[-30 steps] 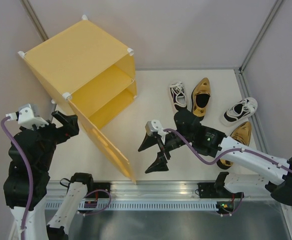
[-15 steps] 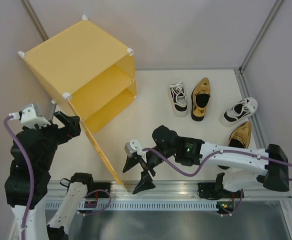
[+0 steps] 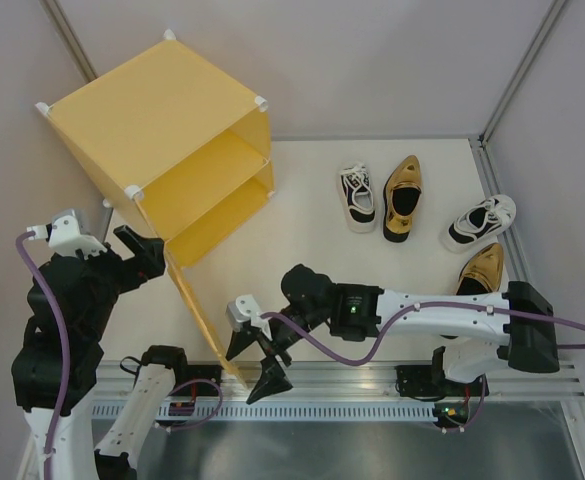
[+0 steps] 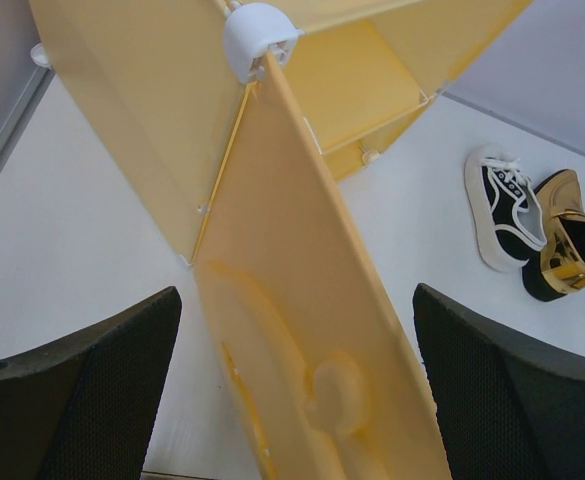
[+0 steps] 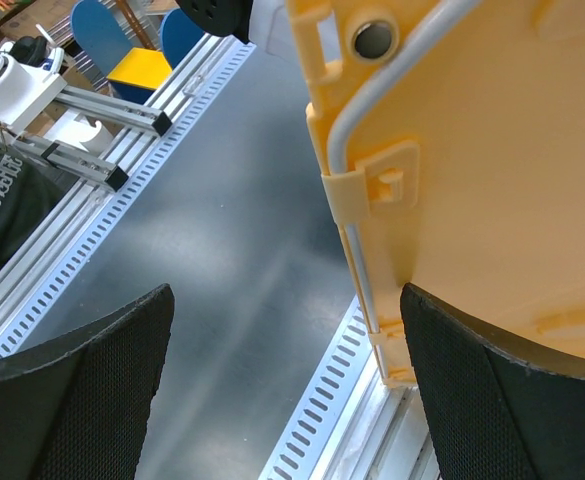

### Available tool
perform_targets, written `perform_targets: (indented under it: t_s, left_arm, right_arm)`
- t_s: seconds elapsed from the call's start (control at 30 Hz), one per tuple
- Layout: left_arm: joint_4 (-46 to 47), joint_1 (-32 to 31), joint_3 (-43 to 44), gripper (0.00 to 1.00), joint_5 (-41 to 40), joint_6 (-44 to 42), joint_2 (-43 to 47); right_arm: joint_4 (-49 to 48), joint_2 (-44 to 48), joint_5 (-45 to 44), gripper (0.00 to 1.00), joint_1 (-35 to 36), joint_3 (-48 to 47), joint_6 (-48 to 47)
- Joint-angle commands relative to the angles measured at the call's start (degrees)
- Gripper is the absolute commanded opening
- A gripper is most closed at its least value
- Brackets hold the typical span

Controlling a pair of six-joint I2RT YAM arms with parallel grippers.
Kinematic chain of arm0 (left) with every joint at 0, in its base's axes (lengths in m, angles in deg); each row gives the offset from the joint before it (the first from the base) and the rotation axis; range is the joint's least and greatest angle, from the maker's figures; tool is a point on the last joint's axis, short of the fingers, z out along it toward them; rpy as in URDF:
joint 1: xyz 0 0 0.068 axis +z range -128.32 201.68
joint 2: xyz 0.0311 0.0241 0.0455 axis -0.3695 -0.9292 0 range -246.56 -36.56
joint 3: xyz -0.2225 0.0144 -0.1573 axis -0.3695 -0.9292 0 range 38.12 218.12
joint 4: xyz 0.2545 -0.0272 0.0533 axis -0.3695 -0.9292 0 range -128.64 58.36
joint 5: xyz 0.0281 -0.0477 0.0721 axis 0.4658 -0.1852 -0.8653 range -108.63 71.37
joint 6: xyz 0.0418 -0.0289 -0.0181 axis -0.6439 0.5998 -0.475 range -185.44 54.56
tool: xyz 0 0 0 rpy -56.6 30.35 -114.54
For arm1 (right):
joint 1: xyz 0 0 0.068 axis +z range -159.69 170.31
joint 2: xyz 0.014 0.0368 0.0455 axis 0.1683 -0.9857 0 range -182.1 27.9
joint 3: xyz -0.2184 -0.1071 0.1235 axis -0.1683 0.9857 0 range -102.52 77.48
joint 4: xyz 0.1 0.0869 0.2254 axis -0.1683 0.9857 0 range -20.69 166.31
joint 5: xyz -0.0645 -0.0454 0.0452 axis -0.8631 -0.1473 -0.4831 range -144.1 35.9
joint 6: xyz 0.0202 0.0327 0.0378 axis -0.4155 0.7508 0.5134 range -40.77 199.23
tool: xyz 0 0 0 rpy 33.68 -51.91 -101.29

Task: Place and organize the shoes in the shoe cabinet

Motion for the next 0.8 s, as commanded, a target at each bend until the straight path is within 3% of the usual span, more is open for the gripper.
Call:
perform_targets:
  t_s: [0.0, 0.77]
  left_arm:
    - [-0.66, -0.24, 0.28, 1.00, 1.68, 2.11, -0.27]
    - [-2.86, -0.24, -1.91, 0.97, -0.51, 1.93, -0.36]
  right_arm:
    - [-3.82, -1.10, 0.21, 0.98, 0.79, -3.23, 0.12]
    - [0.31, -5.76, -3.48, 0.98, 4.31, -7.54, -2.35]
